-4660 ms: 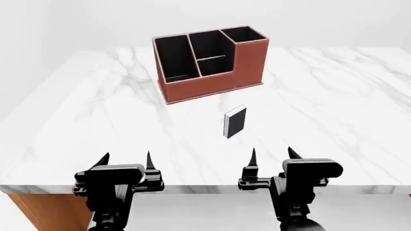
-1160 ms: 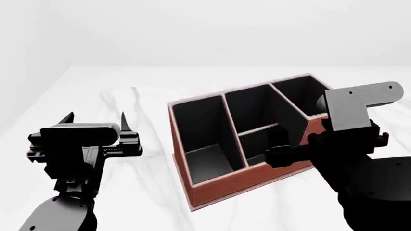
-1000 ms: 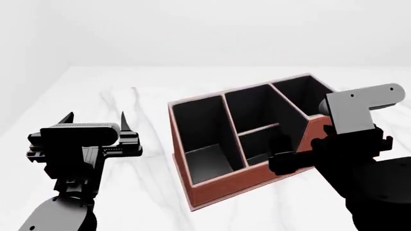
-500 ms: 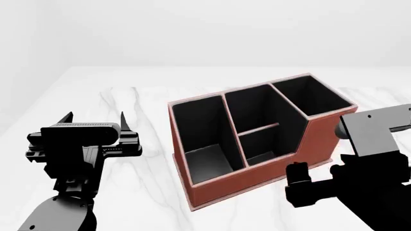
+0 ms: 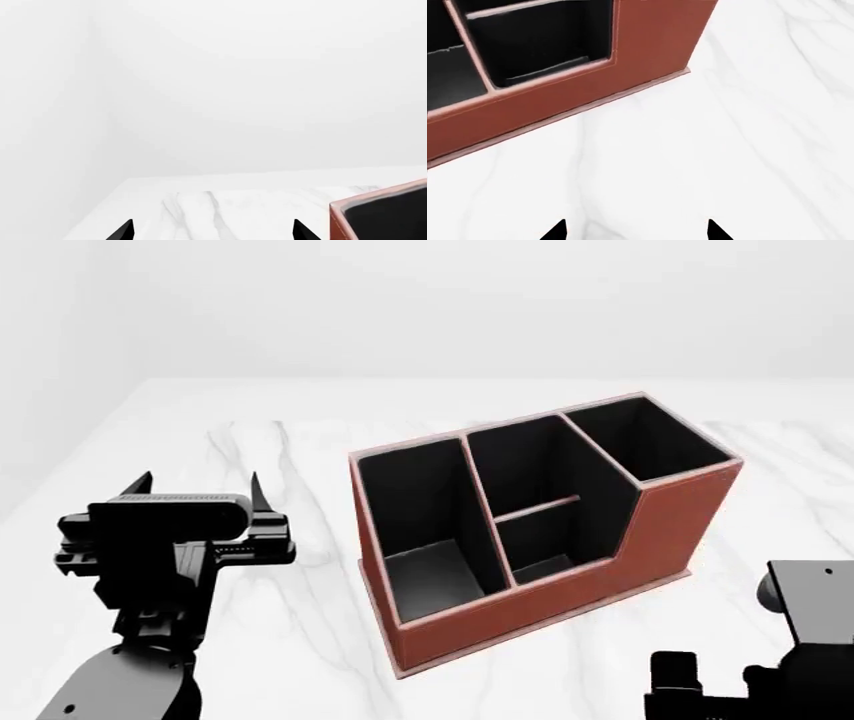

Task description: Pick up the book and place it in the left compartment of the caddy.

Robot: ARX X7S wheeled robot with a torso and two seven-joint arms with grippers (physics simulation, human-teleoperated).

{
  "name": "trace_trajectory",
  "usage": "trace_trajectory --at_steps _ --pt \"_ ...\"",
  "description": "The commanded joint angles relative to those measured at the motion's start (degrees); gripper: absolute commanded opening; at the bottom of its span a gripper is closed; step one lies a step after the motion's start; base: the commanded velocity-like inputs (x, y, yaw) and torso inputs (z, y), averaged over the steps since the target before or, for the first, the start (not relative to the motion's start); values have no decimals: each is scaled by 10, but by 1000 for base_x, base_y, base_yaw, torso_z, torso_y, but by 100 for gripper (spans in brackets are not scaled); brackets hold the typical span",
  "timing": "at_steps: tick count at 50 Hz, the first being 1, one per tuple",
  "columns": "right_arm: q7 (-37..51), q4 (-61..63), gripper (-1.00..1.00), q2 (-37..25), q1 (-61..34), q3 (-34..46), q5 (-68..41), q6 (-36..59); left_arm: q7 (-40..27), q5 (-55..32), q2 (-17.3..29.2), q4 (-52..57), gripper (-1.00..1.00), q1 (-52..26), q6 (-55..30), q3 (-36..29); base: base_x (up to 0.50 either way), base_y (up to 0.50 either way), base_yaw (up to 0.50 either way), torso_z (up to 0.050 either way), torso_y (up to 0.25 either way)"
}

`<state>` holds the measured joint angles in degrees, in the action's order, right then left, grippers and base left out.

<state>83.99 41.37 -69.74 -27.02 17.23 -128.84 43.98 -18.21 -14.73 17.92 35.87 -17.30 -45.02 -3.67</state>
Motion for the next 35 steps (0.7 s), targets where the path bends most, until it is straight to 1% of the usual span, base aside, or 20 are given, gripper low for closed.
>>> trace_trajectory --at_steps 1,9,18,26,30,32,35 --pt "-16 32 100 -53 119 -46 36 -96 -1 -1 1 -8 100 -4 2 -4 0 0 0 0 0" --pt "-10 46 100 -81 175 -74 49 -144 -1 -2 2 -13 100 -3 5 -5 0 0 0 0 0" --pt "-2 74 100 -96 201 -93 39 -174 -1 -5 2 -18 100 -3 9 -3 0 0 0 0 0" --pt "4 101 100 -121 238 -129 27 -215 -2 -8 2 -20 100 -1 11 0 0 0 0 0 0" --pt "-10 108 100 -136 270 -151 -2 -226 -2 -9 3 -21 100 -2 10 0 0 0 0 0 0" --pt "-12 112 100 -134 302 -155 1 -227 -2 -8 3 -23 100 -3 12 -2 0 0 0 0 0" --pt "-16 113 100 -133 344 -188 6 -232 -2 -7 3 -27 100 -2 15 -4 0 0 0 0 0"
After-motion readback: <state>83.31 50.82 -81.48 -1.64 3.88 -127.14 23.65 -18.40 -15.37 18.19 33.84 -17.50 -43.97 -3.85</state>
